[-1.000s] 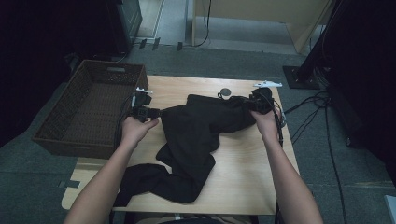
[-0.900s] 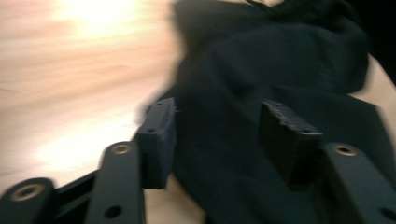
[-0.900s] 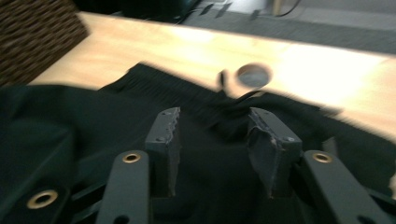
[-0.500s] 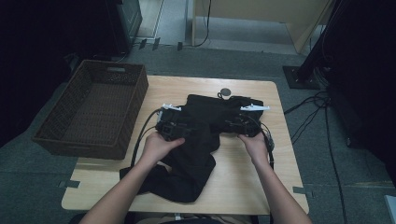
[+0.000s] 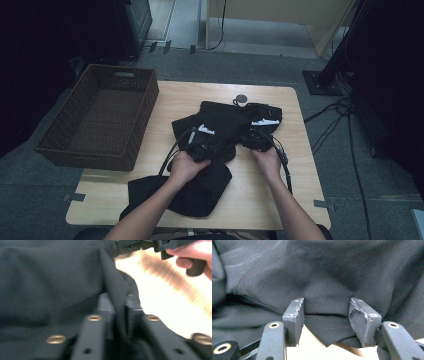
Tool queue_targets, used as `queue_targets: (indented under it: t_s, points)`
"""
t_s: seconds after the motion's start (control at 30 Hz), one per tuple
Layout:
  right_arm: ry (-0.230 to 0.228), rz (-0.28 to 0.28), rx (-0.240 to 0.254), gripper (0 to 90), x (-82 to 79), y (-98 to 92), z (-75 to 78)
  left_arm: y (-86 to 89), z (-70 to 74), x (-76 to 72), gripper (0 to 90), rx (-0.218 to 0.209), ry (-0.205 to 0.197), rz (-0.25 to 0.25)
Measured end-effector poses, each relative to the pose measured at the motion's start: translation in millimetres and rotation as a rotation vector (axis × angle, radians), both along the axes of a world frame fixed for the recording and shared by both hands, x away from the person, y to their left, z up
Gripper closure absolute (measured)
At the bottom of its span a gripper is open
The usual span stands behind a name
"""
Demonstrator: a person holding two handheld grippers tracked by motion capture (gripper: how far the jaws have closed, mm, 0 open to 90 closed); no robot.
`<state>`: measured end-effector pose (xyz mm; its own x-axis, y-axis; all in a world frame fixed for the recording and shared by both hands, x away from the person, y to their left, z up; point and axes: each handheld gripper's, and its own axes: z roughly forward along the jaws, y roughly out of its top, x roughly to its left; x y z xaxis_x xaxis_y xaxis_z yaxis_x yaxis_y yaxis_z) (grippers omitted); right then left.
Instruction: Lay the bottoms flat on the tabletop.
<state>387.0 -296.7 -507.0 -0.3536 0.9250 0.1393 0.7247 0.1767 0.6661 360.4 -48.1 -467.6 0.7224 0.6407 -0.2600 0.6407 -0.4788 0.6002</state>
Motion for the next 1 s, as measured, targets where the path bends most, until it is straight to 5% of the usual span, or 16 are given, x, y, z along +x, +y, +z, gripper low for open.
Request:
queue_targets:
  t_s: [0.17,0.3,0.37,0.47,0.6,0.67,0.77,0.87,1.0]
  points:
    - [-0.047,0.018,-0.113,60.9,0.3,2.0,-1.4,25.7,20.6,8.8,87.7,-0.06,-0.011,0.029]
    - [-0.071,0.026,-0.158,86.5,3.3,-5.9,-1.6,56.6,39.1,19.3,87.8,-0.075,-0.045,0.088]
    - [-0.063,0.017,-0.156,88.5,3.6,-7.6,-1.1,77.4,47.6,27.0,87.7,-0.113,-0.039,0.139]
    - [-0.024,0.017,-0.144,90.0,7.3,-13.6,2.3,94.5,52.0,34.0,88.2,-0.093,-0.039,0.162]
    - [0.004,0.009,-0.223,90.0,12.4,-26.6,7.9,113.3,51.1,45.1,88.1,-0.07,-0.047,0.23]
    - [0.024,-0.029,-0.202,90.0,16.6,-40.8,9.1,117.3,45.9,52.5,86.7,-0.061,-0.024,0.245]
    - [0.011,-0.058,-0.105,90.0,16.2,-51.5,18.4,113.1,33.5,57.8,81.0,-0.016,-0.004,0.233]
    - [-0.03,-0.013,-0.011,85.8,8.5,-36.8,28.3,105.0,17.9,60.0,78.5,0.011,0.009,0.218]
    - [-0.047,0.021,0.028,70.5,2.5,-19.7,26.3,91.0,-6.1,59.7,77.4,0.045,0.043,0.183]
